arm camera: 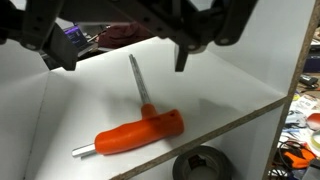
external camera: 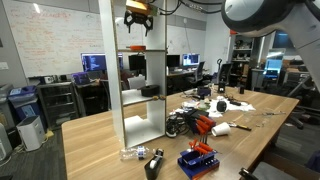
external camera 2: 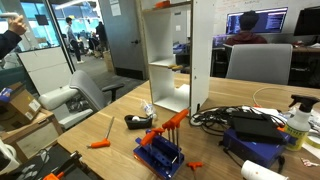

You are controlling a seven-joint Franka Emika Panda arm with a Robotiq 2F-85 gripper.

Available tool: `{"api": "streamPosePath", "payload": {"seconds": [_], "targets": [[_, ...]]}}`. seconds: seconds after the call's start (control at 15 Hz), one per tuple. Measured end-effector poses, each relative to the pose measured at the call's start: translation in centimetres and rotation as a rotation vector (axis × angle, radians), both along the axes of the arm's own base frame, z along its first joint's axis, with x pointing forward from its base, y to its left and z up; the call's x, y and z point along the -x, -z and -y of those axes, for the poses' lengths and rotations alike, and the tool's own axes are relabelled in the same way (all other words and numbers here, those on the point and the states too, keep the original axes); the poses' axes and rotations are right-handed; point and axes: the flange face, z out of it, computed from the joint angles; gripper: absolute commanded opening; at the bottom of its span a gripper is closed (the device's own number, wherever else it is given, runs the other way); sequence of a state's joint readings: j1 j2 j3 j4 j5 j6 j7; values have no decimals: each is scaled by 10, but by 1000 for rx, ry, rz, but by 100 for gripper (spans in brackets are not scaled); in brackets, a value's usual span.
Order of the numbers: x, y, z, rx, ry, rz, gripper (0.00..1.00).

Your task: Put the metal object at the first from the right on the top first shelf

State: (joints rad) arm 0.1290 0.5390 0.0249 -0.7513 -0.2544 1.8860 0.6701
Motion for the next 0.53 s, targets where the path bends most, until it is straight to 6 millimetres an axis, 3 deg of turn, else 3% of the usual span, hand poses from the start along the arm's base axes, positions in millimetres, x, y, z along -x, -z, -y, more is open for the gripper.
{"api": "streamPosePath", "payload": {"seconds": [0.53], "targets": [[24,-9,4,22,3,-129,100]]}}
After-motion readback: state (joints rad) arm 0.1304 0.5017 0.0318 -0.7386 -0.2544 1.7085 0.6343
